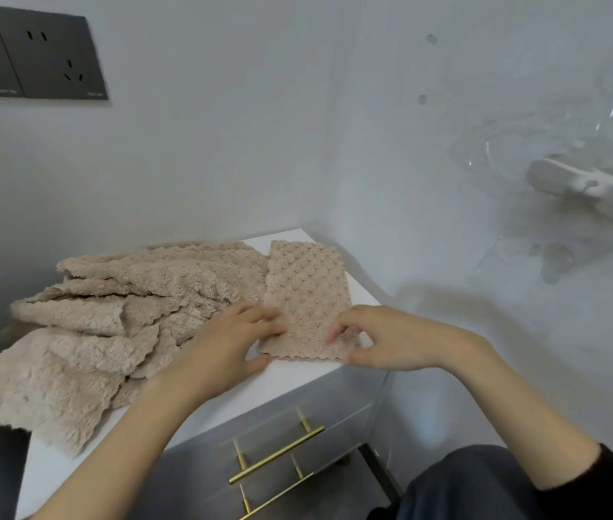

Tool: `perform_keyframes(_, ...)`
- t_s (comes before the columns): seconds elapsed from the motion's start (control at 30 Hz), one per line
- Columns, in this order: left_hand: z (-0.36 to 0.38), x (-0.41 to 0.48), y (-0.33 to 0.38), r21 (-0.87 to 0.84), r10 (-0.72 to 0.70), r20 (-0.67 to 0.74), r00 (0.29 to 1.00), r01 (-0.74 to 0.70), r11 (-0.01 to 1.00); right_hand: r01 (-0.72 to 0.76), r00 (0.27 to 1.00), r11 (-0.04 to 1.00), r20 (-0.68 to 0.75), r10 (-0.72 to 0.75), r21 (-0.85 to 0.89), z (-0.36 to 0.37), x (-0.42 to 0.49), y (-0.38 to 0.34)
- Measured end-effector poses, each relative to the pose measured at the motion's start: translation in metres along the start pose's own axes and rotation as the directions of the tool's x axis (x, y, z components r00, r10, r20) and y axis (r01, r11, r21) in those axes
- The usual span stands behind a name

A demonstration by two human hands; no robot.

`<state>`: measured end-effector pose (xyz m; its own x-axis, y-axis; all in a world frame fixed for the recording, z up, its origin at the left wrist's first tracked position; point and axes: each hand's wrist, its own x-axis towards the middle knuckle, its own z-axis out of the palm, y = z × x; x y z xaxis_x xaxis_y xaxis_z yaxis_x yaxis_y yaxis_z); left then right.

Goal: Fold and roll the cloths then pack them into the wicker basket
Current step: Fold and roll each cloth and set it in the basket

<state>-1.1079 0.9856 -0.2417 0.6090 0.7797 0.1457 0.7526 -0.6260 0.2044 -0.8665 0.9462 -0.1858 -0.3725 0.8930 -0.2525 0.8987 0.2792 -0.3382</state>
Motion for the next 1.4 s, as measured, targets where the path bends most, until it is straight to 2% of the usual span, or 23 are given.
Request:
perform_keyframes(0.1, 0.003, 0.0, 0.0, 0.034, -0.012, 0.021, 1.0, 0.012, 0.999, -0.01, 0.999, 0.998, -0.041, 0.007, -0.061, 0.024, -0.011, -0.001)
perform_keyframes(0.23, 0.005, -0.002, 0.001, 0.041, -0.03, 0.043, 0.999, 0.029, 0.999, -0.008, 0.959, 0.981, -0.278, -0.046, -0.191, 0.05, -0.003, 0.004)
perform_keyframes(0.33, 0.006, -0.003, 0.0, 0.023, -0.025, 0.027, 0.999, 0.024, 0.999, 0.0, 0.929, 0.966, -0.358, -0.096, -0.259, 0.056, 0.006, 0.012)
perform_keyframes(0.4, 0.007, -0.003, -0.002, 0.012, -0.024, 0.022, 0.999, 0.024, 1.0, 0.014, 0.912, 0.971, -0.394, -0.11, -0.239, 0.057, 0.008, 0.019)
perform_keyframes(0.5, 0.01, -0.002, -0.004, 0.009, -0.023, 0.004, 1.0, 0.023, 1.0, 0.015, 0.888, 0.992, -0.454, -0.07, -0.123, 0.055, 0.01, 0.026)
perform_keyframes(0.6, 0.013, 0.0, -0.005, 0.016, -0.021, -0.038, 0.999, 0.021, 1.0, -0.024, 0.87, 0.998, -0.49, 0.049, 0.057, 0.054, 0.014, 0.03)
perform_keyframes(0.7, 0.014, 0.004, -0.004, 0.028, -0.026, -0.067, 0.997, 0.028, 0.999, -0.041, 0.837, 0.956, -0.512, 0.192, 0.291, 0.053, 0.018, 0.032)
perform_keyframes(0.8, 0.013, 0.01, -0.002, -0.019, -0.024, -0.146, 0.989, 0.021, 1.0, -0.048, 0.838, 0.912, -0.48, 0.258, 0.407, 0.052, 0.022, 0.036)
perform_keyframes(0.9, 0.012, 0.016, 0.0, -0.195, -0.12, -0.176, 0.977, 0.085, 0.977, -0.073, 0.834, 0.877, -0.453, 0.314, 0.475, 0.05, 0.025, 0.04)
perform_keyframes(0.97, 0.012, 0.021, 0.0, -0.368, -0.252, -0.139, 0.958, 0.187, 0.911, -0.083, 0.818, 0.856, -0.456, 0.351, 0.511, 0.049, 0.028, 0.042)
perform_keyframes(1.03, 0.014, 0.023, 0.0, -0.456, -0.334, -0.131, 0.934, 0.242, 0.856, -0.085, 0.79, 0.84, -0.477, 0.385, 0.536, 0.047, 0.031, 0.043)
perform_keyframes(1.13, 0.016, 0.026, 0.001, -0.485, -0.381, -0.132, 0.915, 0.275, 0.83, -0.138, 0.742, 0.845, -0.511, 0.433, 0.517, 0.048, 0.037, 0.046)
perform_keyframes(1.3, 0.025, 0.031, -0.002, -0.406, -0.389, -0.204, 0.898, 0.284, 0.869, -0.234, 0.651, 0.873, -0.598, 0.468, 0.428, 0.055, 0.038, 0.039)
perform_keyframes(1.33, 0.026, 0.031, -0.002, -0.401, -0.394, -0.219, 0.893, 0.286, 0.87, -0.262, 0.626, 0.897, -0.644, 0.439, 0.356, 0.057, 0.037, 0.034)
perform_keyframes(1.4, 0.027, 0.031, -0.001, -0.397, -0.395, -0.228, 0.89, 0.285, 0.872, -0.292, 0.582, 0.947, -0.761, 0.289, 0.136, 0.059, 0.036, 0.024)
